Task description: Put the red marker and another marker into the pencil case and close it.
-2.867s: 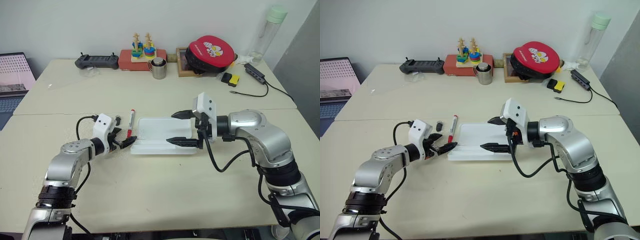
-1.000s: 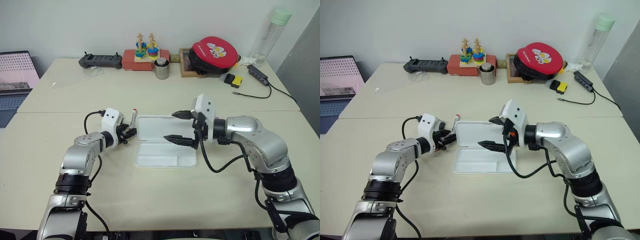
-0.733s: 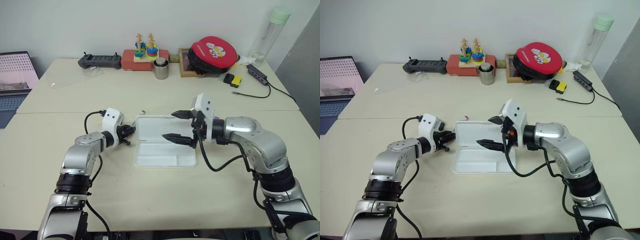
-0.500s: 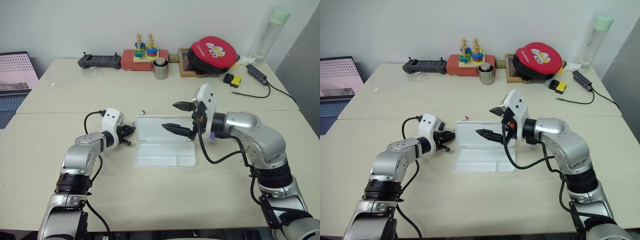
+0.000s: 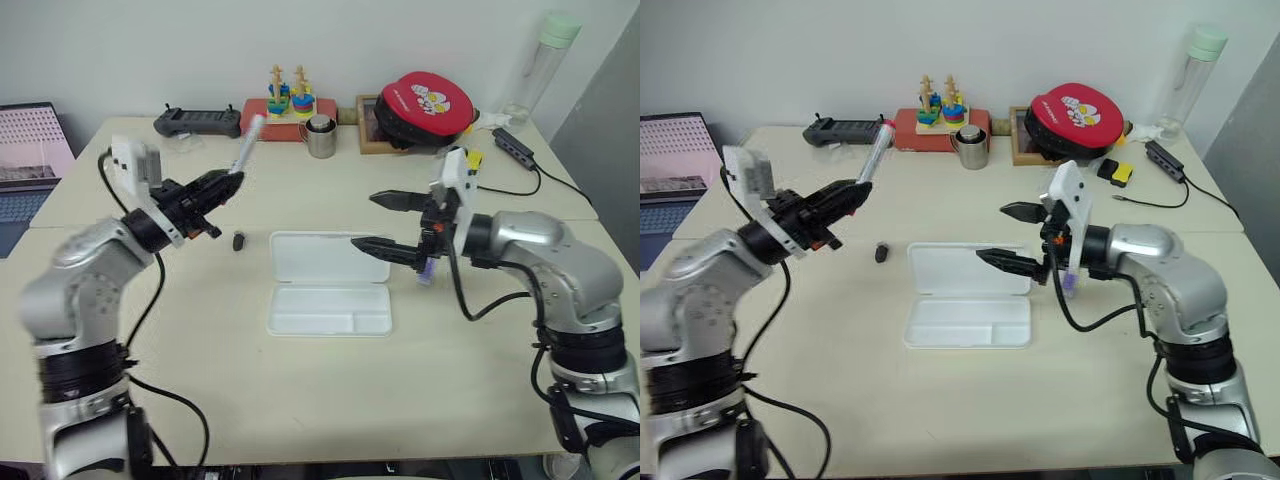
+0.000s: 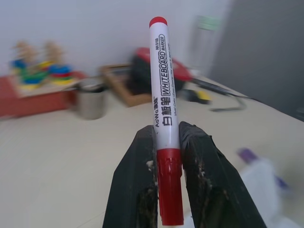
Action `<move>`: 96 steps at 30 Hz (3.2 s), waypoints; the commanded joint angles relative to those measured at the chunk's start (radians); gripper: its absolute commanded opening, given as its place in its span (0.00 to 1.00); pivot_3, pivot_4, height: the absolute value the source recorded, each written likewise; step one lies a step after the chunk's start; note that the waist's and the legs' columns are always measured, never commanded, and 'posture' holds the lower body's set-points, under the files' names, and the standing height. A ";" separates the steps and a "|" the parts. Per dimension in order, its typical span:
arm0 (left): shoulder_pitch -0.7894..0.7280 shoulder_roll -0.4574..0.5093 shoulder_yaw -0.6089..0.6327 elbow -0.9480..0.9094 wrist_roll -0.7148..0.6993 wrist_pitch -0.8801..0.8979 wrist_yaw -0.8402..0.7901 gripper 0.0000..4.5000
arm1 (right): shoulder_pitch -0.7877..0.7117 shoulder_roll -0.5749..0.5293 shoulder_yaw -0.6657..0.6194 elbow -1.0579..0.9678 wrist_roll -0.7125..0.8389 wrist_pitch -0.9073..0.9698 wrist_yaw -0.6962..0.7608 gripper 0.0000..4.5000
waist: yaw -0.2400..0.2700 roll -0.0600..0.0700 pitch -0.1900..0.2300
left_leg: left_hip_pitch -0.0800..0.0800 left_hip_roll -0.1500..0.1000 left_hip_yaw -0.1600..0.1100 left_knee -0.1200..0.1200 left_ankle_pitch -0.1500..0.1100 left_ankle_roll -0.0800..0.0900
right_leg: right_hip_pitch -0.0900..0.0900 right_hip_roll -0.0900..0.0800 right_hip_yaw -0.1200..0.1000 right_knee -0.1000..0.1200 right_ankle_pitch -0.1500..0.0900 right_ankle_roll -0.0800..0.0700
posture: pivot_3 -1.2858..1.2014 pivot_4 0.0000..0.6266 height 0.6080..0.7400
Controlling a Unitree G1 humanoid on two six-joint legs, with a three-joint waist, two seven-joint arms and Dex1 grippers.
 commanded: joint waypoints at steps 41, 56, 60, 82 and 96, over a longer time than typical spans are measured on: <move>-0.169 -0.083 -0.464 0.305 0.395 -0.495 -0.395 0.77 | 0.263 -0.167 -0.073 -0.214 0.050 0.146 -0.221 1.00 | 0.013 0.001 0.002 | -0.002 0.000 0.001 0.002 0.000 0.000 | -0.001 0.001 -0.002 0.001 0.000 0.000 | 0.52 0.24 1.00; -0.237 -0.206 -0.436 0.171 0.291 -0.309 -0.236 0.99 | 0.156 0.175 -0.018 -0.013 -0.208 0.433 -0.775 1.00 | 0.002 0.001 0.001 | -0.001 0.001 0.002 0.002 0.000 0.000 | -0.001 0.001 0.001 0.002 0.000 0.000 | 0.52 0.24 1.00; -0.235 -0.213 -0.450 0.171 0.303 -0.322 -0.232 0.99 | 0.154 0.215 0.027 0.013 -0.276 0.457 -0.832 1.00 | 0.003 0.001 0.001 | -0.001 0.000 0.002 0.002 0.000 0.000 | -0.001 0.001 0.001 0.002 0.000 0.000 | 0.52 0.24 1.00; -0.227 -0.213 -0.449 0.184 0.320 -0.360 -0.230 1.00 | 0.147 0.279 -0.044 0.097 -0.369 0.461 -0.850 0.24 | 0.003 0.001 0.000 | 0.000 0.000 0.001 0.003 0.000 0.000 | 0.001 0.001 0.000 0.002 0.000 0.000 | 0.52 0.24 1.00; -0.042 0.033 -0.215 0.048 0.207 -0.193 -0.222 1.00 | -0.075 0.111 -0.006 -0.037 -0.059 0.173 -0.254 0.24 | -0.030 0.003 0.001 | 0.000 0.002 0.002 -0.002 0.000 0.000 | -0.003 0.003 0.001 0.002 0.000 0.000 | 0.52 0.24 1.00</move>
